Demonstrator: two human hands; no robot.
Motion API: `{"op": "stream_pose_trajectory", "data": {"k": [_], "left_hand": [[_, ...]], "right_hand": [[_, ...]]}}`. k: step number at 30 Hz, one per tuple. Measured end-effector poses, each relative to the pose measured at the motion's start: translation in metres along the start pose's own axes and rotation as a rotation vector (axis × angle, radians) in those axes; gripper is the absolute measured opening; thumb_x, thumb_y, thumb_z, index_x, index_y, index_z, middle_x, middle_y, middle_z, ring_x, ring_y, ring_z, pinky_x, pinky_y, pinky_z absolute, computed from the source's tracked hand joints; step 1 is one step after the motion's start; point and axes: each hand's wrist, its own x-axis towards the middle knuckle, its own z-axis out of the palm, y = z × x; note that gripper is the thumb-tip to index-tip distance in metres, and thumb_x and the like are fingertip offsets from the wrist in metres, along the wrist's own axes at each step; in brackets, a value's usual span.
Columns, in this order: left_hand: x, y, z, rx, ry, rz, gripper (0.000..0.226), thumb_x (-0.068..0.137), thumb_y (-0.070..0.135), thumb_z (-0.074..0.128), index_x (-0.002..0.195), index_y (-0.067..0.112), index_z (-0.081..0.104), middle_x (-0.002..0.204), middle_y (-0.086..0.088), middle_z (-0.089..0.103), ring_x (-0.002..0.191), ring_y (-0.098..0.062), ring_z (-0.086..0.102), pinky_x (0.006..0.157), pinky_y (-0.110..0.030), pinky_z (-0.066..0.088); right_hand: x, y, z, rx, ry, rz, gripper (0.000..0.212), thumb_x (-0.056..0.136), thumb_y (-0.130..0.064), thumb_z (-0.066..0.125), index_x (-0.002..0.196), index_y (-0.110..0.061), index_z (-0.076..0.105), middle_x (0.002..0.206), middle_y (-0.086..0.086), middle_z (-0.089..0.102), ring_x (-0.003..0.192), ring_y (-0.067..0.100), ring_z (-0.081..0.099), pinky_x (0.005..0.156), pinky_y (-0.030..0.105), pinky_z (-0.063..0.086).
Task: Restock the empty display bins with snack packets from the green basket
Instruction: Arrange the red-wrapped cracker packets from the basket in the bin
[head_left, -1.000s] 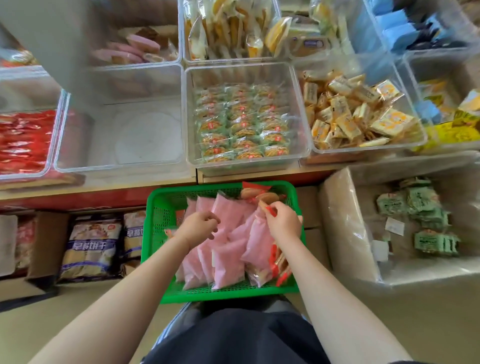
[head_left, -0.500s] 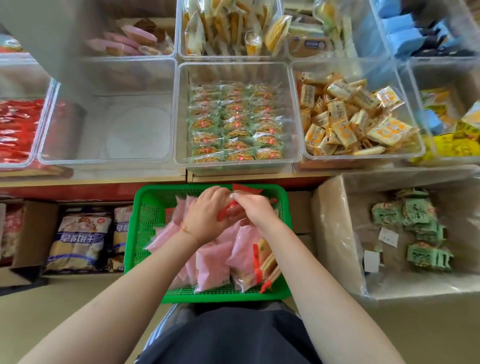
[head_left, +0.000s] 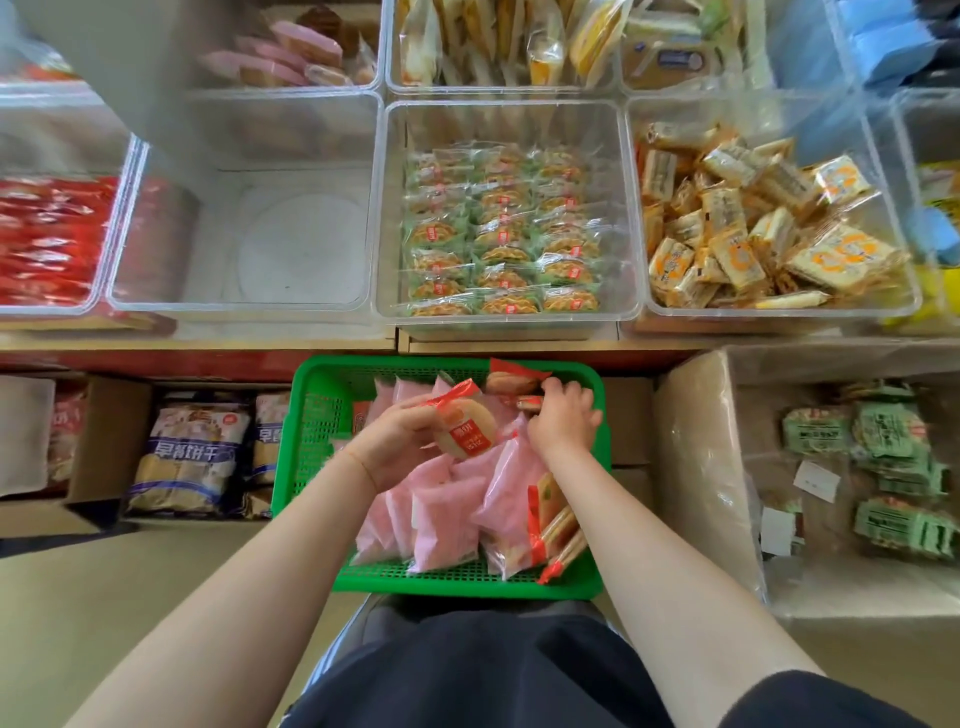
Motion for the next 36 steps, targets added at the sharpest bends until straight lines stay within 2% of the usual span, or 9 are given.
{"op": "stream_pose_trajectory", "data": {"k": [4, 8, 12, 15, 21, 25, 29, 32, 36], "left_hand": [[-0.003, 0.000, -0.001, -0.045, -0.013, -0.035, 0.035, 0.070, 0.008, 0.060, 0.105, 0.008, 0.060, 0.087, -0.012, 0.065, 0.072, -0.022, 0.064, 0.069, -0.034, 0.057], [0.003, -0.005, -0.006, -0.080, 0.137, -0.051, 0.032, 0.085, 0.004, 0.058, 0.117, 0.005, 0.055, 0.098, -0.017, 0.066, 0.081, -0.026, 0.067, 0.069, -0.038, 0.060], [0.007, -0.009, -0.006, -0.100, 0.259, -0.071, 0.052, 0.082, 0.007, 0.071, 0.129, -0.002, 0.052, 0.113, -0.025, 0.066, 0.094, -0.038, 0.068, 0.083, -0.056, 0.057], [0.006, -0.008, 0.007, -0.112, 0.269, -0.054, 0.042, 0.089, 0.014, 0.067, 0.127, 0.000, 0.055, 0.111, -0.022, 0.068, 0.099, -0.038, 0.067, 0.091, -0.057, 0.053], [0.002, -0.001, 0.023, -0.099, -0.038, -0.020, 0.068, 0.088, 0.061, 0.058, 0.132, 0.008, 0.060, 0.128, -0.018, 0.063, 0.115, -0.030, 0.060, 0.106, -0.049, 0.044], [0.000, -0.006, 0.014, -0.003, -0.039, 0.001, 0.056, 0.081, 0.044, 0.074, 0.123, 0.007, 0.066, 0.110, -0.017, 0.066, 0.095, -0.025, 0.065, 0.089, -0.040, 0.055], [-0.009, -0.008, 0.003, -0.041, 0.025, 0.014, 0.048, 0.083, 0.025, 0.074, 0.127, 0.008, 0.061, 0.119, -0.021, 0.068, 0.101, -0.033, 0.069, 0.088, -0.047, 0.057], [-0.019, -0.003, -0.003, 0.027, 0.013, 0.056, 0.061, 0.076, 0.038, 0.077, 0.129, 0.012, 0.060, 0.123, -0.021, 0.066, 0.110, -0.036, 0.066, 0.095, -0.053, 0.052], [-0.036, 0.015, -0.010, 0.074, 0.006, 0.080, 0.066, 0.084, 0.064, 0.061, 0.127, 0.014, 0.064, 0.118, -0.019, 0.069, 0.108, -0.035, 0.068, 0.091, -0.049, 0.055]], "right_hand": [[-0.002, 0.002, 0.001, -0.012, 0.085, -0.084, 0.027, 0.094, -0.024, 0.056, 0.118, -0.017, 0.064, 0.125, 0.010, 0.056, 0.120, 0.031, 0.043, 0.095, 0.041, 0.034], [-0.010, -0.004, -0.024, 0.259, 0.132, -0.113, 0.019, 0.091, -0.026, 0.060, 0.107, -0.018, 0.064, 0.107, 0.001, 0.064, 0.105, 0.025, 0.055, 0.091, 0.039, 0.041], [-0.036, -0.010, -0.063, 0.739, 0.134, -0.048, 0.014, 0.091, -0.031, 0.062, 0.092, -0.018, 0.056, 0.085, -0.007, 0.061, 0.075, 0.006, 0.057, 0.060, 0.017, 0.044], [-0.051, -0.023, -0.077, 0.757, 0.133, -0.111, 0.020, 0.088, -0.031, 0.067, 0.091, -0.015, 0.056, 0.083, -0.004, 0.061, 0.068, 0.005, 0.054, 0.052, 0.013, 0.039], [-0.067, -0.053, -0.060, 0.600, -0.136, -0.261, 0.033, 0.080, -0.039, 0.076, 0.097, -0.018, 0.057, 0.108, -0.003, 0.044, 0.085, 0.008, 0.051, 0.070, 0.019, 0.041], [-0.069, -0.053, -0.048, 0.669, -0.178, -0.255, 0.011, 0.090, -0.030, 0.063, 0.099, -0.024, 0.065, 0.118, -0.002, 0.048, 0.097, 0.012, 0.053, 0.090, 0.029, 0.046], [-0.069, -0.054, -0.049, 0.820, -0.159, -0.162, 0.027, 0.091, -0.041, 0.066, 0.107, -0.020, 0.058, 0.100, -0.003, 0.062, 0.090, 0.008, 0.059, 0.075, 0.026, 0.051], [-0.069, -0.057, -0.056, 0.908, -0.251, -0.115, 0.046, 0.087, -0.047, 0.070, 0.121, -0.021, 0.053, 0.107, -0.001, 0.061, 0.096, 0.008, 0.061, 0.075, 0.023, 0.055], [-0.070, -0.069, -0.060, 0.935, -0.401, -0.169, 0.040, 0.086, -0.047, 0.072, 0.115, -0.021, 0.061, 0.108, 0.001, 0.068, 0.094, 0.014, 0.069, 0.077, 0.031, 0.061]]}}
